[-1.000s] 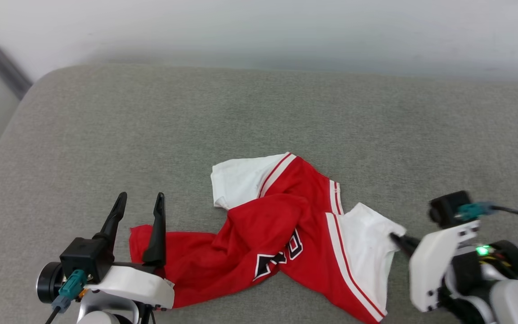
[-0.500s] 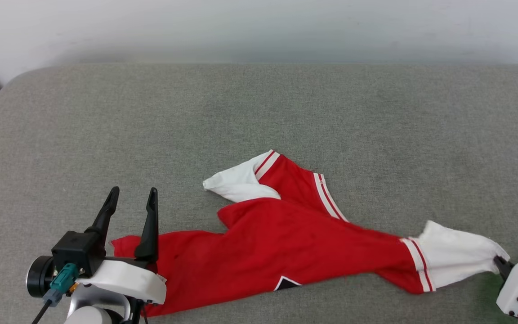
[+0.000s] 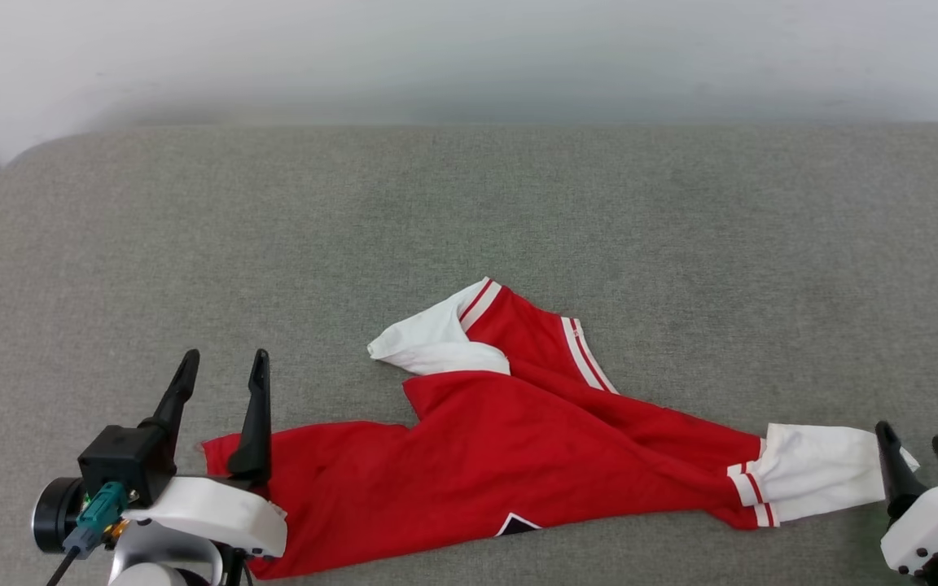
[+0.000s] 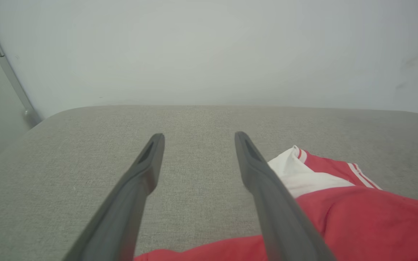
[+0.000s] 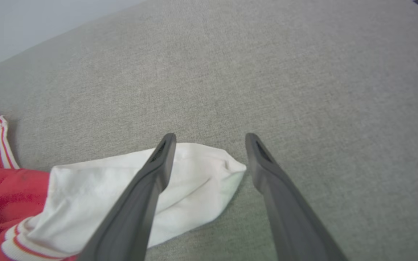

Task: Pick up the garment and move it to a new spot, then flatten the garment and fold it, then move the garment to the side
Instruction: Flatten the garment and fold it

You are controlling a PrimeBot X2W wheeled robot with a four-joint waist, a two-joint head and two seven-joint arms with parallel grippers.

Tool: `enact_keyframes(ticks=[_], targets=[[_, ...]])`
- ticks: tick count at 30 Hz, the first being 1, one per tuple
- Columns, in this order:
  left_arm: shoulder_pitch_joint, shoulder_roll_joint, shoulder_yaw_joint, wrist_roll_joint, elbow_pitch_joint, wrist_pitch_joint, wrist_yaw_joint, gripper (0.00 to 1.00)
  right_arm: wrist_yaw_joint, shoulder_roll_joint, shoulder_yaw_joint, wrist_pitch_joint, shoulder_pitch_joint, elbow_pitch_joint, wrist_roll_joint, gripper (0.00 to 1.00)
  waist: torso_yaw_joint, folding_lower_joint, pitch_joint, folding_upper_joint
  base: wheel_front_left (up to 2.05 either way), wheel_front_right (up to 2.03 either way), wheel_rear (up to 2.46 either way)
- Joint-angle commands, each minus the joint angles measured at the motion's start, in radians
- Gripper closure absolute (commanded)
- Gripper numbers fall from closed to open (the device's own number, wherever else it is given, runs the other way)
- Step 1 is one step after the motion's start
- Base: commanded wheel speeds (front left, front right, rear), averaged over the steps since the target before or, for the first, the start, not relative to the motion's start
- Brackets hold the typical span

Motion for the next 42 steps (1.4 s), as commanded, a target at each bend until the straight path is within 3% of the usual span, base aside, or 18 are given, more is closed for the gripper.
enact_keyframes(ticks=[1,8,13,22,30,42], targets=[[0.014,0.004,0.004,-0.001,0.000,0.002,0.007,0.00,0.000,0.004,0.005,-0.024,0.011,-0.017,-0.007,0.00,-0.005,0.0000,-0.008,0.0000,0.00,0.00,0.00],[0.037,0.028,0.027,-0.023,-0.017,0.039,0.028,0.00,0.000,0.039,0.055,-0.204,0.050,-0.164,-0.069,0.00,-0.035,0.0000,-0.042,0.0000,0.00,0.00,0.00],[-0.017,0.060,0.025,-0.064,-0.025,0.133,-0.005,0.00,0.000,0.060,0.123,-0.241,0.054,-0.259,-0.110,0.00,-0.054,0.0000,-0.052,0.0000,0.00,0.00,0.00],[-0.232,0.118,-0.043,-0.153,0.045,0.452,-0.121,0.00,0.000,0.078,0.227,-0.189,0.063,-0.403,-0.131,0.00,-0.122,0.0000,-0.003,0.0000,0.00,0.00,0.00],[-0.419,0.157,-0.122,-0.224,0.170,0.763,-0.220,0.00,0.000,0.082,0.273,-0.202,0.027,-0.445,-0.123,0.00,-0.197,0.0000,0.092,0.0000,0.00,0.00,0.00],[-0.459,0.206,-0.221,-0.287,0.296,1.077,-0.277,0.00,0.000,0.083,0.279,-0.266,-0.001,-0.366,-0.041,0.00,-0.267,0.0000,0.176,0.0000,0.00,0.00,0.00]])
